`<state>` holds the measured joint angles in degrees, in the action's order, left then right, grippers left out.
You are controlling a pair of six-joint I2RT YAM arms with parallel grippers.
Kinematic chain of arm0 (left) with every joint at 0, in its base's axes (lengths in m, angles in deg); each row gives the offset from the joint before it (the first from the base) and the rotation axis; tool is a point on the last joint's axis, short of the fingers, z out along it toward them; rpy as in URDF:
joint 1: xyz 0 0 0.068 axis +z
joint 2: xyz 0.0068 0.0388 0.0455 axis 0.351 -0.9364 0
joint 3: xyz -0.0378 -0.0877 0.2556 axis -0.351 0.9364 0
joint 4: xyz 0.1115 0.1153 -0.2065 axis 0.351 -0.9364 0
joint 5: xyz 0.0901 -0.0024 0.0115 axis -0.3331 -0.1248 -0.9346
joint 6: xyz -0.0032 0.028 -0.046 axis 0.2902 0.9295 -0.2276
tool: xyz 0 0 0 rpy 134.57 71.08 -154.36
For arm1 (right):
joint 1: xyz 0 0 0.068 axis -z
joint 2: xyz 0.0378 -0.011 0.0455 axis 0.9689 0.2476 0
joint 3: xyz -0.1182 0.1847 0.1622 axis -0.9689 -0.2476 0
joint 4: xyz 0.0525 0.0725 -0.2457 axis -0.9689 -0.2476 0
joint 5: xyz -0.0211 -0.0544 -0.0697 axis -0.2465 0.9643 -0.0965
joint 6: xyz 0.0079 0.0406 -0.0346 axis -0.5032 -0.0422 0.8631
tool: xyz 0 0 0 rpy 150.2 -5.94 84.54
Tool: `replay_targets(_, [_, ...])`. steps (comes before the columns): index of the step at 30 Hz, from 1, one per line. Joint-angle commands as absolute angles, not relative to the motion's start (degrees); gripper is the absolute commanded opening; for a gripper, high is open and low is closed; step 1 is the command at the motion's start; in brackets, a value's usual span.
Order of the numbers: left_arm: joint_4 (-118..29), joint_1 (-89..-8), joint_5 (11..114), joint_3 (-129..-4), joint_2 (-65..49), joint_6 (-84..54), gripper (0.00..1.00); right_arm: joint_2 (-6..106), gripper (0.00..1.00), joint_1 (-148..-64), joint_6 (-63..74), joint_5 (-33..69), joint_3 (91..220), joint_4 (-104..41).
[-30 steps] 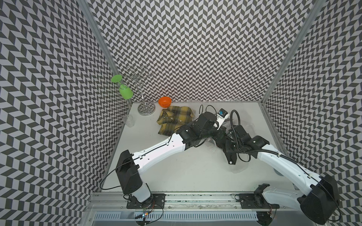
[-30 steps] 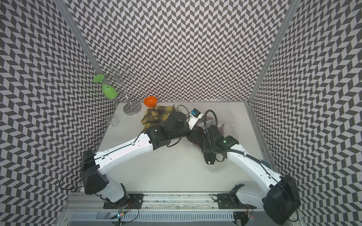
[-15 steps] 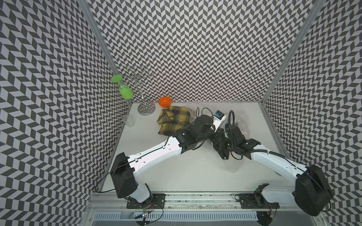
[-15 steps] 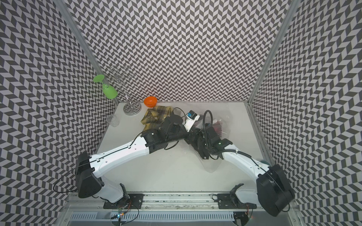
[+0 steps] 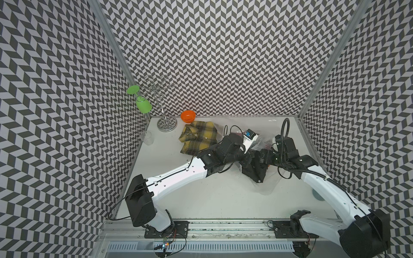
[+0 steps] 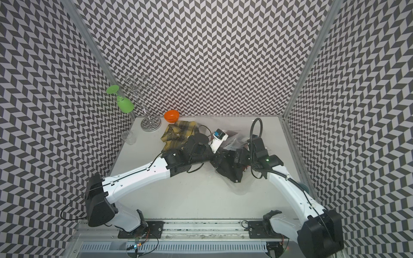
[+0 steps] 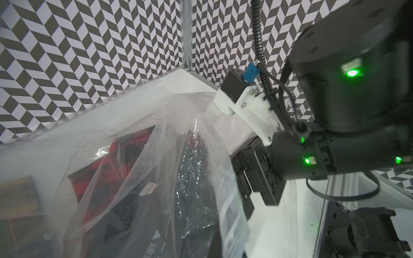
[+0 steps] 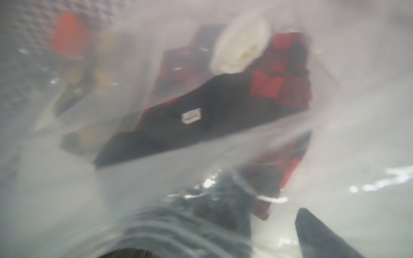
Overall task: Place the folded shirt into the vacuum bag
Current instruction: Place the shirt in the vacuum bag.
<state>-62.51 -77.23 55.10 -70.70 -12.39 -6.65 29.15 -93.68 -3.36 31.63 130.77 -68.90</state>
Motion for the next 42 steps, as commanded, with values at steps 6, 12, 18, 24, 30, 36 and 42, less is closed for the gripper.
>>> replay_targets(6, [-59.36,-79.63,56.03,-68.29,-10.71,-9.06,0.0,22.67,0.8,-102.11,-13.27,29.33,127.07,-69.73])
replay_targets(12, [-57.96,-80.94,56.46,-67.59,-11.57,-9.91,0.0,26.93,0.93,-104.8,-18.46,34.89,119.39,-68.18])
replay_targets(18, [-57.77,-82.84,55.76,-65.32,-11.09,-10.99,0.0,26.43,0.95,-101.04,-22.17,35.61,112.31,-62.2])
replay_targets(24, [-56.62,-83.81,56.24,-63.48,-12.07,-11.77,0.0,24.57,0.97,-94.5,-18.37,27.19,107.87,-58.02])
replay_targets(30, [-56.39,-84.6,56.55,-63.64,-12.81,-11.57,0.0,22.86,0.99,-88.07,-15.25,16.59,110.56,-57.27])
replay_targets(36, [-55.56,-84.94,56.29,-62.85,-12.43,-12.28,0.0,16.93,0.91,-88.81,-16.18,15.11,118.04,-64.92])
replay_targets(42, [-54.91,-84.92,55.84,-63.62,-13.19,-12.28,0.0,13.74,0.83,-95.48,-22.44,14.87,115.35,-65.03])
